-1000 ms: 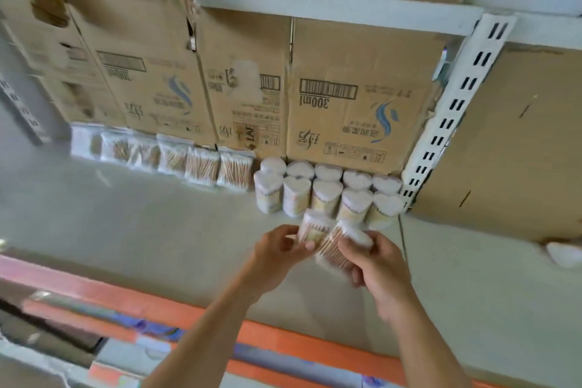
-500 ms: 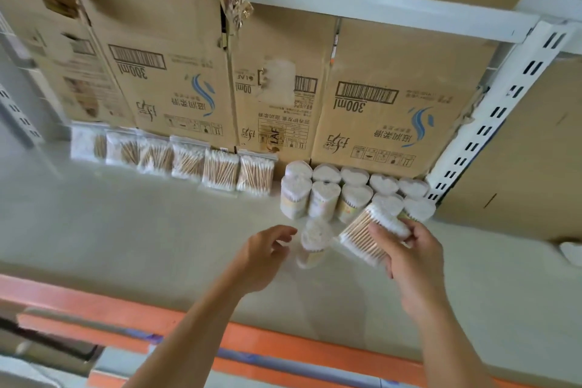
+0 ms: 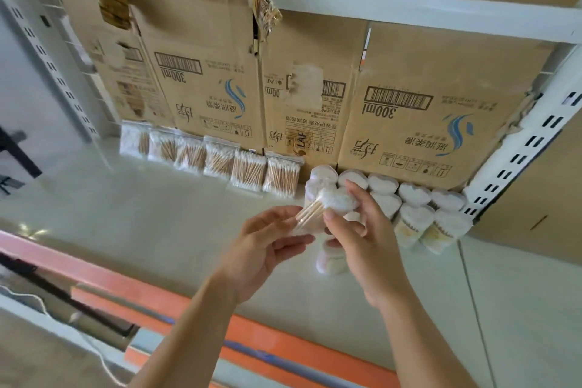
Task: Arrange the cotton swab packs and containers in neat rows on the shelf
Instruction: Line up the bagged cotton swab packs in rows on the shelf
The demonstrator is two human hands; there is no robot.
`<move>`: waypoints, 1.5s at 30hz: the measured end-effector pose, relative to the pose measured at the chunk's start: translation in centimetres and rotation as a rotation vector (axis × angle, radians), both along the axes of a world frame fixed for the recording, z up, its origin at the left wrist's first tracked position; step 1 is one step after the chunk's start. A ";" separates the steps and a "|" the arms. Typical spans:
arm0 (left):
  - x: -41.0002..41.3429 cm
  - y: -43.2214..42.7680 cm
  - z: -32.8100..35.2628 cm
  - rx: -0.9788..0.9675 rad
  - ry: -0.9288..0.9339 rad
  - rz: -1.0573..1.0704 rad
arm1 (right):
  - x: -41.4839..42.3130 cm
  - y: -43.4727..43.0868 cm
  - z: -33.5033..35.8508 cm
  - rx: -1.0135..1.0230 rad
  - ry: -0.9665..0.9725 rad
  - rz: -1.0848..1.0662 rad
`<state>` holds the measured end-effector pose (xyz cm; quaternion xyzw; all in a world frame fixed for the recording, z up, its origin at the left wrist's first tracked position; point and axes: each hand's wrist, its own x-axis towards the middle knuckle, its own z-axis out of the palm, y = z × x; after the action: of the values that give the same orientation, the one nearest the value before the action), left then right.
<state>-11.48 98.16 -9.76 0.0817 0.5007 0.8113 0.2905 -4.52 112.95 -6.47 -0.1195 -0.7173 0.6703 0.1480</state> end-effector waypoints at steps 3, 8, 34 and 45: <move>-1.4 -1.7 -1.0 0.019 -0.014 0.062 | -1.3 -1.9 -0.6 0.022 -0.036 0.079; -4.7 -4.1 -1.8 0.041 -0.104 0.173 | -4.9 -4.0 -1.5 0.151 -0.072 -0.039; -17.6 -6.9 -6.0 -0.714 0.404 0.287 | -16.8 -10.1 -6.4 0.398 -0.360 0.003; -15.3 -4.9 -5.4 -0.788 0.790 0.476 | -13.0 -7.2 -2.1 0.532 -0.259 -0.107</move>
<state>-26.83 93.21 -15.14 0.1488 0.8380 0.5157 -0.0985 -17.54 105.74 -8.62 -0.1989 -0.8734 0.4290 0.1165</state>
